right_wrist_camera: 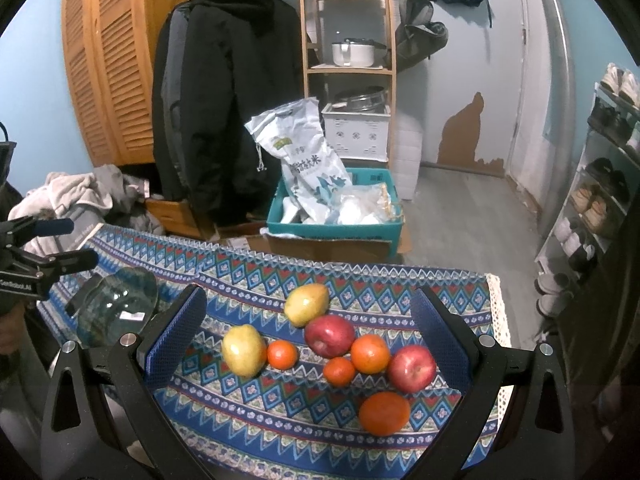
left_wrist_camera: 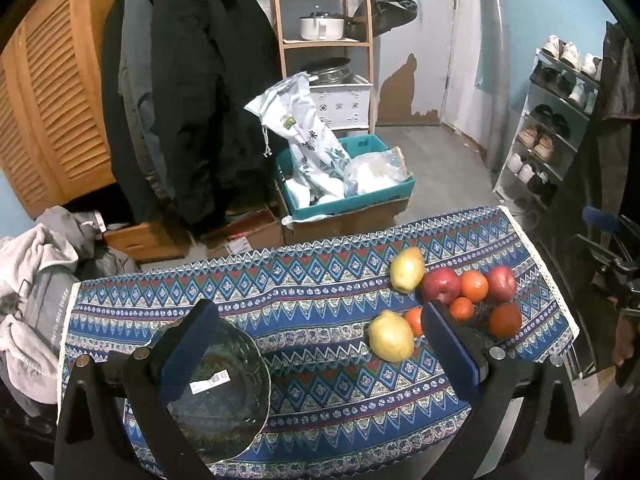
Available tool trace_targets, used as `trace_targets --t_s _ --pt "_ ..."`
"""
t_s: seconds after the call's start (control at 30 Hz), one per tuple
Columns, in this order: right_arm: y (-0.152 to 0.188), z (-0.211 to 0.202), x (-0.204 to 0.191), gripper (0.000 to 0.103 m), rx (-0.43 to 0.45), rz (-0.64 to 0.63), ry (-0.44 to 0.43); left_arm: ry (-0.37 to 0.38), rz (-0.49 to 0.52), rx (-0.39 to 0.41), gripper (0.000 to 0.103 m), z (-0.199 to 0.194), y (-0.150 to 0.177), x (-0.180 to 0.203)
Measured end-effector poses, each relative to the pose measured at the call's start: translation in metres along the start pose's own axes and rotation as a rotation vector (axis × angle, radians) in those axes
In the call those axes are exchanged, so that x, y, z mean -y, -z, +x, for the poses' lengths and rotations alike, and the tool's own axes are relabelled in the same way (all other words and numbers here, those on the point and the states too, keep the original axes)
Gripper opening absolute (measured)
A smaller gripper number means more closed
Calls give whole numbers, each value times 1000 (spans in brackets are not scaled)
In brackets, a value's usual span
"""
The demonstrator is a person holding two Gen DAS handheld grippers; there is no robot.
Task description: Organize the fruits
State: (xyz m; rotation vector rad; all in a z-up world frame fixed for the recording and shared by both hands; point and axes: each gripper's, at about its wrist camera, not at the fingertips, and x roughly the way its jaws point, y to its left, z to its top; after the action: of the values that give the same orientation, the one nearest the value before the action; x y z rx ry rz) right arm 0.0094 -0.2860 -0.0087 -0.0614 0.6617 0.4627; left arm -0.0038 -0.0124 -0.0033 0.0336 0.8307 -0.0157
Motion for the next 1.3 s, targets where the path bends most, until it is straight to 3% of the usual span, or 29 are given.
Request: trace_targets --t_s 1.3 --pt "6 5 10 100 -25 7 7 41 -1 -24 102 6 2 6"
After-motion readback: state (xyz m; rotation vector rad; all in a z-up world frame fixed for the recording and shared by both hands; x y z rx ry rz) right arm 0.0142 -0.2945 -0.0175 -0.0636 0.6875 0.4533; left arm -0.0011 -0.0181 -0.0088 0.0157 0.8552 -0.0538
